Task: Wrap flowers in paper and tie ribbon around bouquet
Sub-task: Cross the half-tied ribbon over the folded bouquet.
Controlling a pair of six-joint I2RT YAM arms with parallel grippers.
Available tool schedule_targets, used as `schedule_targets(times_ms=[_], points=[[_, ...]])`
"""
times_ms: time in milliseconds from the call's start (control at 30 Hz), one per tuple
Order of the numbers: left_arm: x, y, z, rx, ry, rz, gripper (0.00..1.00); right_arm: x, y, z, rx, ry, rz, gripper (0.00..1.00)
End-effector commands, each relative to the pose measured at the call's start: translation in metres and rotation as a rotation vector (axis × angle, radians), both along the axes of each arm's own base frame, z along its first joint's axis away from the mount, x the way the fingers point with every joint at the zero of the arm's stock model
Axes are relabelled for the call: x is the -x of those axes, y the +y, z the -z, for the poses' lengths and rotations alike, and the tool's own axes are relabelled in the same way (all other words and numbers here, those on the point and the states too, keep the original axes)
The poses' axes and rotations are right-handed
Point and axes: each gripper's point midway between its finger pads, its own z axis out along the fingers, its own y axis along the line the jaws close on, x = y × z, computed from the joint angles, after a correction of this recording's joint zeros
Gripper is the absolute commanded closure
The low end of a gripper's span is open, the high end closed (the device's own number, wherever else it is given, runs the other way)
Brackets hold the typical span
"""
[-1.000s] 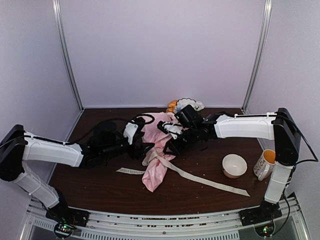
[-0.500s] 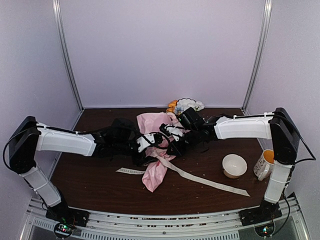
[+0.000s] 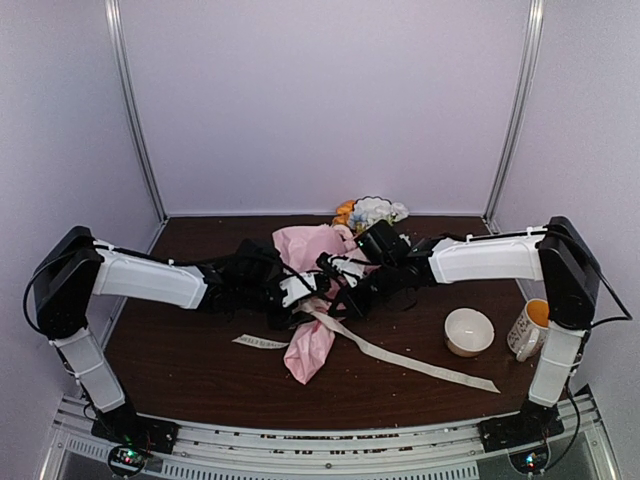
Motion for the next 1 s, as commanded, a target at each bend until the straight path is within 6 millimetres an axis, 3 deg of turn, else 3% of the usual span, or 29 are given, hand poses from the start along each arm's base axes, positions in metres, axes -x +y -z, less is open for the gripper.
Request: schedule_targets(times_ms=[0, 133, 333, 467, 667, 800, 967], points=[[-0.013, -0.009, -0.014, 0.069, -0.029, -0.030, 0.44, 0.008, 0.005, -0.033, -0.106, -0.008, -0.016, 1.00], [-0.012, -0.010, -0.019, 0.105, -0.017, -0.038, 0.32, 0.009, 0.003, -0.039, -0.126, -0.009, 0.004, 1.00], [0.006, -0.006, -0.033, 0.192, 0.071, 0.048, 0.22, 0.000, -0.002, -0.036, -0.107, -0.020, 0.064, 1.00], [0.007, -0.003, -0.038, 0.230, 0.095, 0.053, 0.22, -0.003, 0.000, -0.038, -0.127, -0.020, 0.082, 1.00], [0.014, -0.011, -0.053, 0.291, 0.129, 0.112, 0.32, -0.003, 0.000, -0.035, -0.125, -0.011, 0.090, 1.00], [0.009, -0.013, -0.048, 0.282, 0.130, 0.098, 0.29, -0.003, -0.001, -0.037, -0.134, -0.010, 0.095, 1.00], [0.000, -0.015, -0.036, 0.249, 0.127, 0.077, 0.32, -0.002, 0.000, -0.041, -0.152, -0.003, 0.096, 1.00]])
